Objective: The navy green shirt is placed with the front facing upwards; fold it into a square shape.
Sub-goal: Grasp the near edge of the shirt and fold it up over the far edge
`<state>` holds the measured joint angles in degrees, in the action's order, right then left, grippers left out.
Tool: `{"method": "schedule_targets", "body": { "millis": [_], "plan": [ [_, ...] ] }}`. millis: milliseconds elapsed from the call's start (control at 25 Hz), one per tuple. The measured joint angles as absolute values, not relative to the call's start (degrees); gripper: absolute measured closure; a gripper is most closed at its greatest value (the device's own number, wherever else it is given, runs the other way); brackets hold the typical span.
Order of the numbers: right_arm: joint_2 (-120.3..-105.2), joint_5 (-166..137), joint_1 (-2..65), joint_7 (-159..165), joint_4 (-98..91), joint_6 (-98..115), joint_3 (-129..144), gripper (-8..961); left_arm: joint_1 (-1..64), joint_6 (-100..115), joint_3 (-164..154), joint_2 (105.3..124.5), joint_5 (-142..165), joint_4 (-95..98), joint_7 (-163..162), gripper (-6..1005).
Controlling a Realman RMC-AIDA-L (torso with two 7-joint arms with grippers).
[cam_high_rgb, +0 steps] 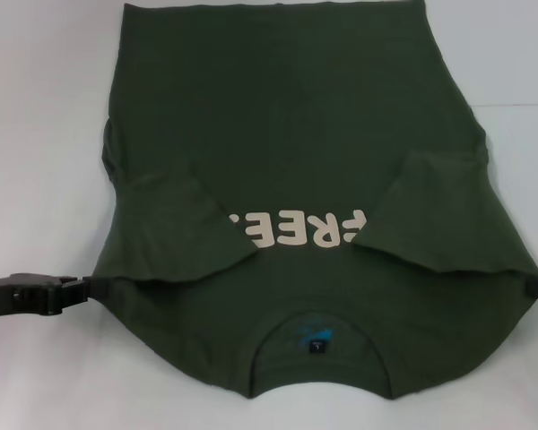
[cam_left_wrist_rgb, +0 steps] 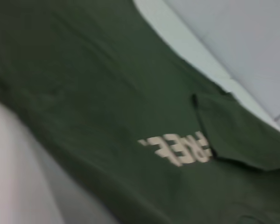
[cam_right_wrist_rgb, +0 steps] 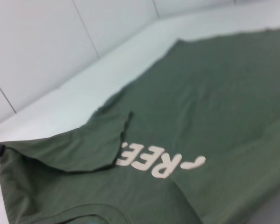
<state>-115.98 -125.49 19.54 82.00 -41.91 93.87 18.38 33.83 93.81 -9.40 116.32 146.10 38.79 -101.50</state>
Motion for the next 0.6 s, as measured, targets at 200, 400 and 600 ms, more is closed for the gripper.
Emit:
{"method": "schedule_targets", "body": {
  "millis": [200,400,600],
  "plan": [
    [-116.60,-124.9,17.5,76.0,-39.0,94.8,15.0,912,32.9,97.8,-9.4,116.23,145.8,39.9,-97.9,970],
    [-116.78,-124.7,15.5,72.8,-37.1,96.5,13.9,912,30.8,102.0,-9.4,116.37,146.1,41.5,-93.8,970],
    [-117.64,-124.5,12.7,66.1,-34.7,99.5,12.7,912,28.1,104.6,-9.4,116.98,146.1,42.9,-89.5,971]
  ]
}}
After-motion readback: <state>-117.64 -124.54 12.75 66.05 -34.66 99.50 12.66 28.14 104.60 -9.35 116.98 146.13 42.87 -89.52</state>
